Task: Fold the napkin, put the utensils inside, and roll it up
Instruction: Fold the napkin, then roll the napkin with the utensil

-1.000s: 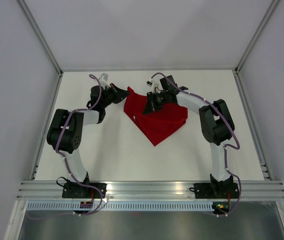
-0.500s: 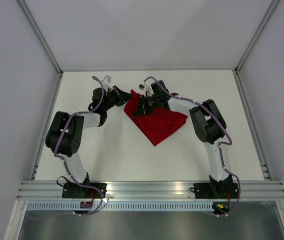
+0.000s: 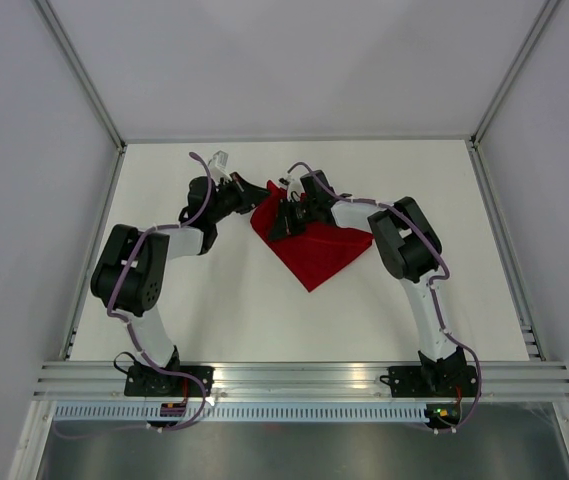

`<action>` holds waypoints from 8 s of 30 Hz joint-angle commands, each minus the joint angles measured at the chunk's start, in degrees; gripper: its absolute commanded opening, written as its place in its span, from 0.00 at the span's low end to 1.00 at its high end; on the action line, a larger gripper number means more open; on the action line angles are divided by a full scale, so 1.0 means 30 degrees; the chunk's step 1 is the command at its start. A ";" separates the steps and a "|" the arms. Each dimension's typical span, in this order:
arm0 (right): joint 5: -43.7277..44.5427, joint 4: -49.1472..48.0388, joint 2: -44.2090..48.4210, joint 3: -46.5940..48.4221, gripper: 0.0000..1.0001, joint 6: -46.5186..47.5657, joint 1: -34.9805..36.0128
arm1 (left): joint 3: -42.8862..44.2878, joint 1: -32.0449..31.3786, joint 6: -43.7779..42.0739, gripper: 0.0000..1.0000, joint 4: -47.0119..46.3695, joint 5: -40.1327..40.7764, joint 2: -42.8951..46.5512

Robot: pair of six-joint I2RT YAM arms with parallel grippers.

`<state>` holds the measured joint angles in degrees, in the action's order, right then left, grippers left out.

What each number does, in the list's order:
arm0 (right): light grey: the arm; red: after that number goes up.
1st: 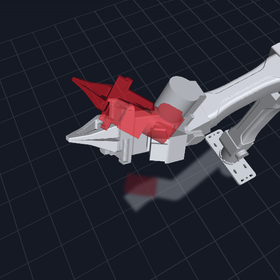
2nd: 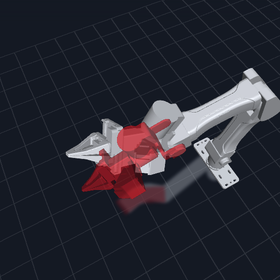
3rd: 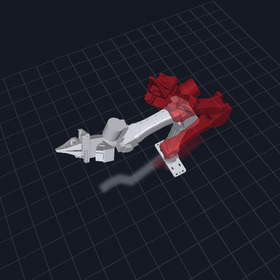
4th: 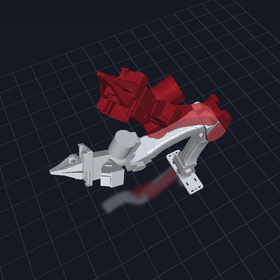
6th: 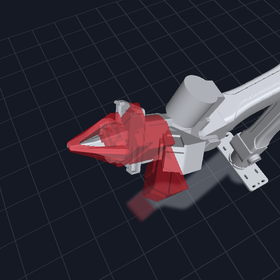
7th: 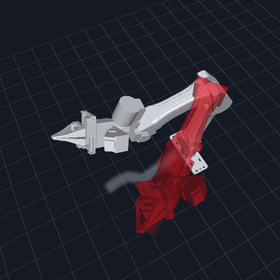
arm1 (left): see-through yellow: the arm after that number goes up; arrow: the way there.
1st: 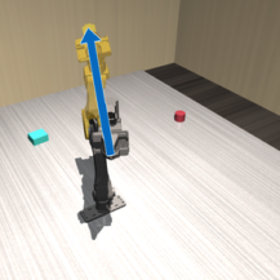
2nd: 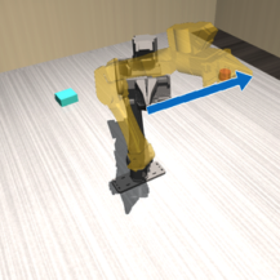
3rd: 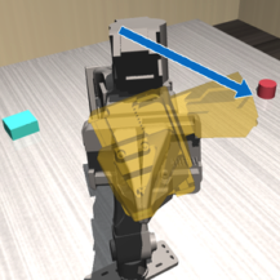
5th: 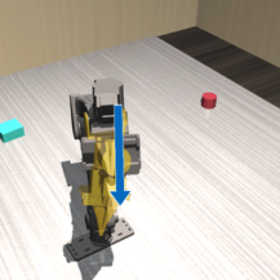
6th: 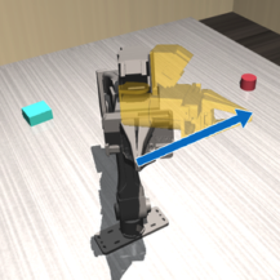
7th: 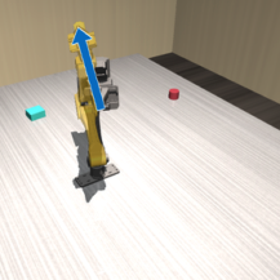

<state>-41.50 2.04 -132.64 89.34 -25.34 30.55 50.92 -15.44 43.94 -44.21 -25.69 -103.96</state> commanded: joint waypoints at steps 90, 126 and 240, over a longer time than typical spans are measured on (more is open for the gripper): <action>0.7093 1.1506 1.5180 -0.7864 0.21 1.1669 -0.4966 | -0.1592 -0.8769 -0.8407 0.48 0.2896 0.1612 0.1721; 0.9936 1.0598 0.7040 -0.5001 0.19 1.1553 -0.5787 | 0.2514 -0.4491 -0.3809 0.25 1.3803 1.1583 -0.1764; 1.1606 0.2747 1.1196 -1.1939 0.57 2.1221 0.4674 | 0.3507 -0.2909 -0.5243 0.58 1.8602 1.0294 1.1099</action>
<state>-6.85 11.90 -98.06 53.87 36.91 45.54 59.00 -24.45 31.38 10.96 6.87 -70.17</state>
